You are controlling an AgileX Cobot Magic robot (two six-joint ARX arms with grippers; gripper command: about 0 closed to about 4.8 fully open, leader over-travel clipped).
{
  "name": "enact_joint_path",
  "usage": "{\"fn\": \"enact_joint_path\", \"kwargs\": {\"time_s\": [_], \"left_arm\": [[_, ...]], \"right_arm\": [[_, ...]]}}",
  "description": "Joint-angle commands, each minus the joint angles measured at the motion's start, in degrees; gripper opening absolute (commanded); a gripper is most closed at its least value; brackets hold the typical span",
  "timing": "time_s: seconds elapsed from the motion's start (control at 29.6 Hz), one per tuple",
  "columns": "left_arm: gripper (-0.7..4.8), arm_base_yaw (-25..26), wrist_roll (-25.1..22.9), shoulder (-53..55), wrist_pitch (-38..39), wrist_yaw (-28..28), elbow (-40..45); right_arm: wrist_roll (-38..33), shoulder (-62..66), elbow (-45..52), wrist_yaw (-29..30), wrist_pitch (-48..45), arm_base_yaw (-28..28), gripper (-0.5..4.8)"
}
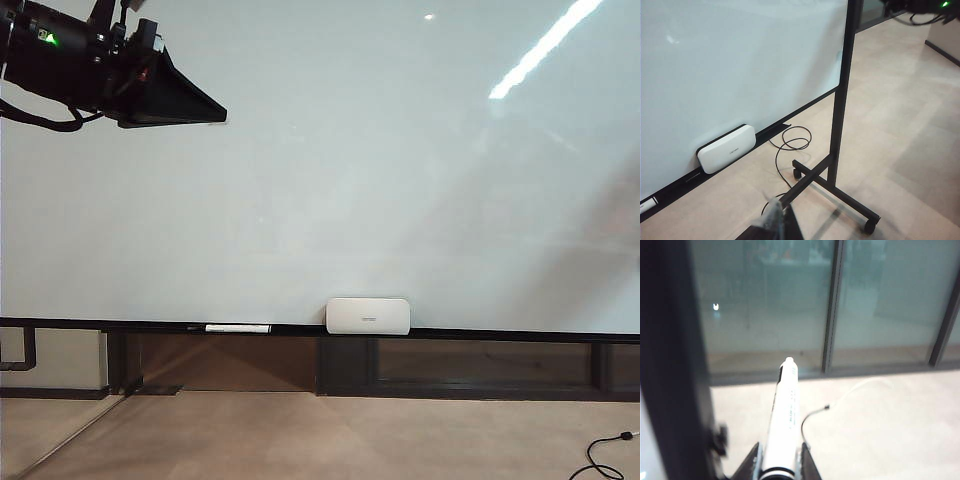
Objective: Reach to the right to find the marker pen, pick it up, and write the number 10 on the whiteboard.
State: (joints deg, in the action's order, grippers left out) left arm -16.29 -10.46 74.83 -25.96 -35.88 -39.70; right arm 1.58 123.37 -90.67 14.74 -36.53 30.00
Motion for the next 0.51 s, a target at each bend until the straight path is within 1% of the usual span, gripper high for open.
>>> {"fn": "enact_joint_path", "kwargs": {"time_s": [0.03, 0.07, 0.17, 0.27, 0.34, 0.41, 0.44, 0.51], "left_arm": [[-0.06, -0.1, 1.3, -0.3, -0.8, -0.3, -0.3], [-0.06, 0.0, 1.5, -0.4, -0.8, -0.3, -0.3], [-0.06, 0.0, 1.5, -1.1, -0.9, -1.1, -0.3], [-0.06, 0.0, 3.7, -1.9, -0.9, -5.2, -0.3], [-0.06, 0.0, 4.5, -2.3, -0.9, -6.9, -0.3], [-0.06, 0.0, 4.9, -3.6, -1.0, -7.0, -0.3], [-0.06, 0.0, 5.0, -5.1, -1.6, -5.7, -0.3], [-0.06, 0.0, 6.2, -6.5, -1.9, -3.8, -0.3]], "right_arm": [[-1.1, -5.1, 4.8, -0.7, -0.8, 0.3, -0.03], [-2.3, -7.8, 8.1, -1.2, -1.0, 0.3, -0.03], [-2.7, -14.4, 15.6, -3.3, -2.6, 0.3, -0.03], [-3.0, -21.9, 22.6, -3.2, -2.4, 0.4, -0.03], [-3.3, -25.2, 25.5, -3.2, -1.9, 0.2, -0.03], [-4.2, -29.6, 29.2, -3.2, -0.9, -1.0, -0.03], [-4.5, -32.0, 31.6, -3.2, -0.5, -1.8, -0.03], [-4.5, -34.4, 33.5, -3.5, 0.1, -3.5, -0.03]]}}
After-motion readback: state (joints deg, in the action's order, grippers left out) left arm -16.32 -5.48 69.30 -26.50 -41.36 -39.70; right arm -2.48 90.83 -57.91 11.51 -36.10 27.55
